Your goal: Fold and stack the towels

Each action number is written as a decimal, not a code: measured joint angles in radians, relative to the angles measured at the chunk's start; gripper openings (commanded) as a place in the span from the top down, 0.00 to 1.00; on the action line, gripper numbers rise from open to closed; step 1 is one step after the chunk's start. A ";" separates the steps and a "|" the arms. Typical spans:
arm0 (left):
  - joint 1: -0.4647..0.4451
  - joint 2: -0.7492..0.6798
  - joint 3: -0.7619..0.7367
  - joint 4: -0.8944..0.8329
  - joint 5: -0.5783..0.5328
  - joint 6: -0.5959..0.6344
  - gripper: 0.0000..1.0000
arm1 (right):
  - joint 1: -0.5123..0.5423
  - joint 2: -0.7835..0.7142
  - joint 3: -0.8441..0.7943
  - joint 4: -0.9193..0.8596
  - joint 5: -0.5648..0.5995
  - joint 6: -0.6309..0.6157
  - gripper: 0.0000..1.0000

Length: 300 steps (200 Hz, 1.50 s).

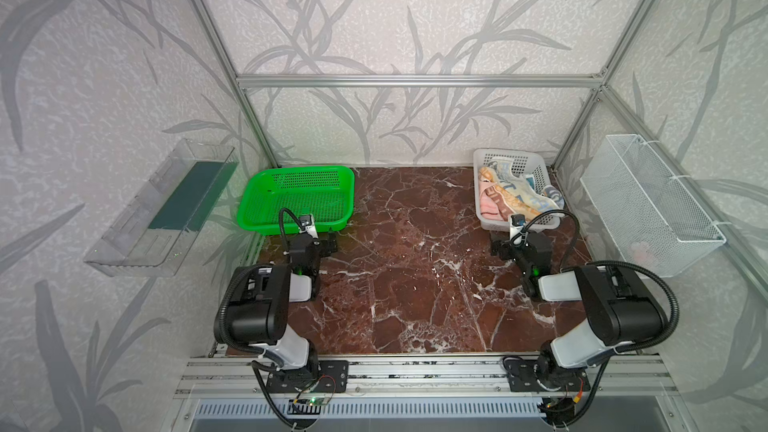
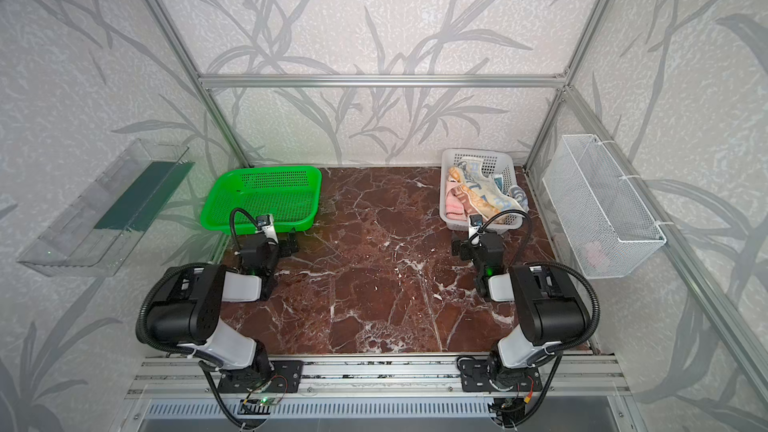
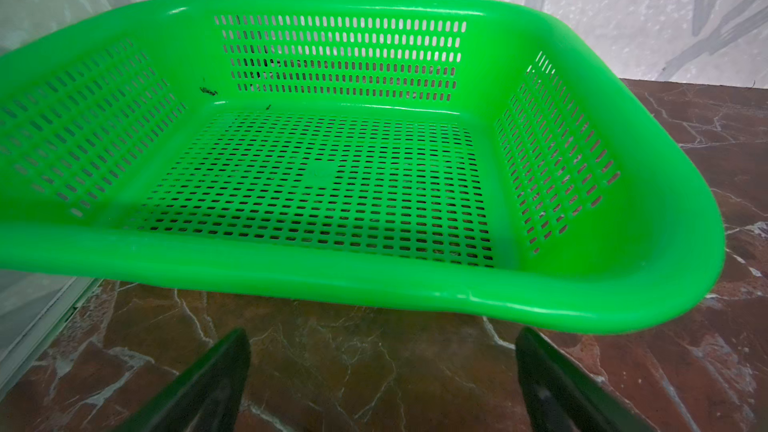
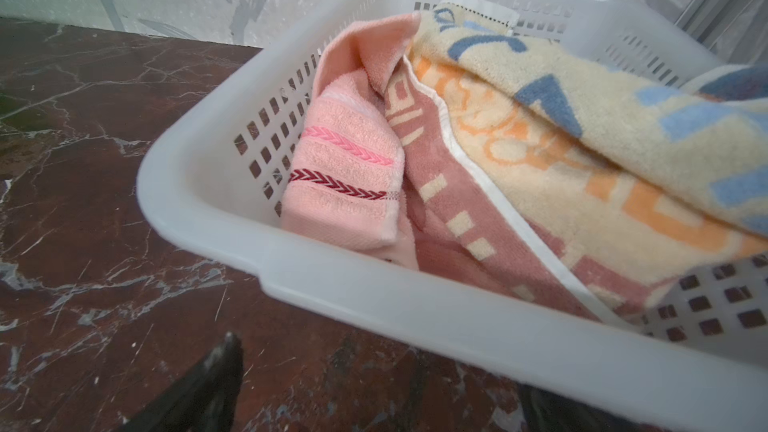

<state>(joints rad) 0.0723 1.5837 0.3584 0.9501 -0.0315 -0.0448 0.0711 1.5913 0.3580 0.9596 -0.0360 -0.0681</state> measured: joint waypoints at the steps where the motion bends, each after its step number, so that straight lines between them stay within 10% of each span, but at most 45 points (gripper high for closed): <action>1: 0.000 0.000 0.000 0.000 0.000 0.000 0.01 | 0.000 0.000 0.000 0.000 0.000 0.000 0.01; 232: 0.000 -0.002 0.000 0.000 0.007 0.000 0.01 | 0.000 -0.006 0.000 -0.006 -0.053 -0.011 0.01; 300: -0.004 -0.307 0.047 -0.312 0.011 -0.012 0.01 | 0.006 -0.253 0.000 -0.192 -0.122 -0.005 0.01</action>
<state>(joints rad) 0.0681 1.2766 0.4057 0.6384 -0.0200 -0.0570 0.0776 1.3380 0.3580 0.7677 -0.1585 -0.0731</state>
